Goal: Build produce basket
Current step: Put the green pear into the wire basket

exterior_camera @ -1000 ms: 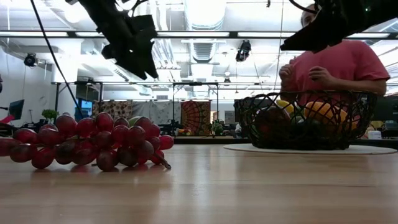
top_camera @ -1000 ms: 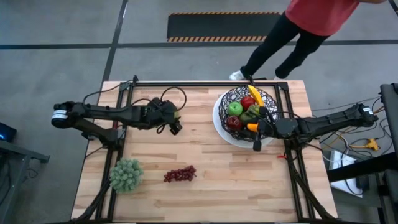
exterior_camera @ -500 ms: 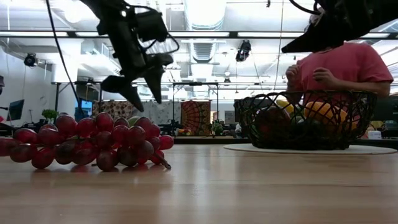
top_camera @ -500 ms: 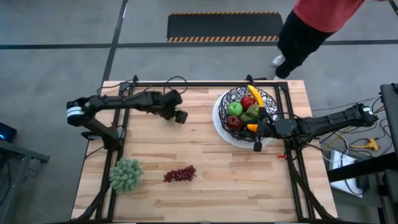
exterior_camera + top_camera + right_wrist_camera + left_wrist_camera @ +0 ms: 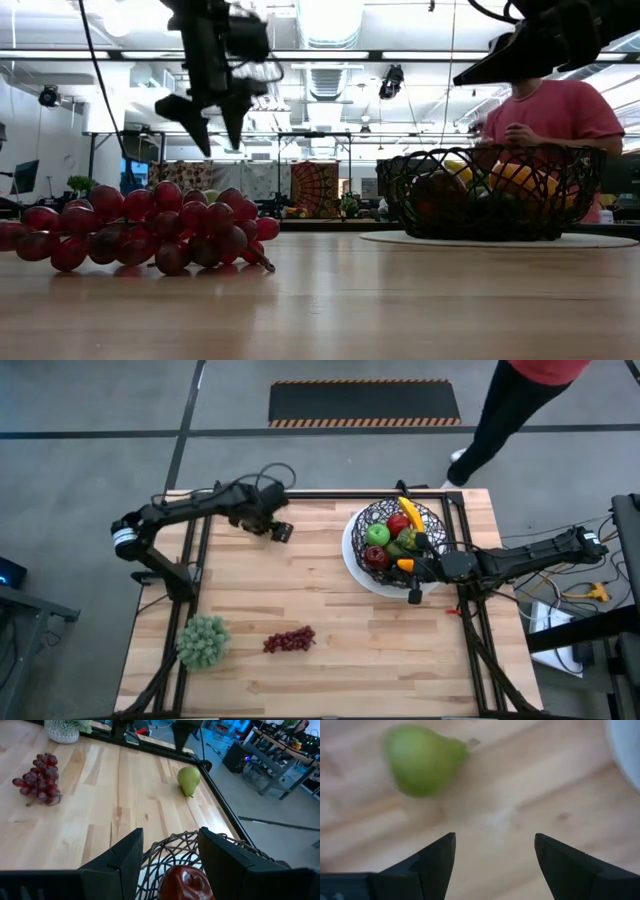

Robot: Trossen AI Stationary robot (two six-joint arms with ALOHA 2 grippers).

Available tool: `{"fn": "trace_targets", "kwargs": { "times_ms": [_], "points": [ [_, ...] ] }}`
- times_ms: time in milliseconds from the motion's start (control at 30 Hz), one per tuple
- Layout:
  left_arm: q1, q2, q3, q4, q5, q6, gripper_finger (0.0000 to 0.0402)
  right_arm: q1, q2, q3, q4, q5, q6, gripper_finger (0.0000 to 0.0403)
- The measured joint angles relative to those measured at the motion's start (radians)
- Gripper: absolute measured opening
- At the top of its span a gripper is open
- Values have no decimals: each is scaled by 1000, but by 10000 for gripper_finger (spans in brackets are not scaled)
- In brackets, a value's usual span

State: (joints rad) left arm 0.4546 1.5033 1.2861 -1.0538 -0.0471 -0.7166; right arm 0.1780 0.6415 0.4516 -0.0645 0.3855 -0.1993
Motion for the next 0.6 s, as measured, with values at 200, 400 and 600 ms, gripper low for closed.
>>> {"fn": "trace_targets", "kwargs": {
  "times_ms": [200, 400, 600],
  "points": [
    [114, 47, -1, 31, -5, 364, 254, 0, 1, 1, -1, 0, 0, 178],
    [139, 82, -4, -1, -13, 955, 254, 0, 2, 1, -1, 0, 1, 178],
    [129, 81, -18, 24, -37, 1142, 254, 0, 2, 1, -1, 0, 17, 178]
  ]
}}
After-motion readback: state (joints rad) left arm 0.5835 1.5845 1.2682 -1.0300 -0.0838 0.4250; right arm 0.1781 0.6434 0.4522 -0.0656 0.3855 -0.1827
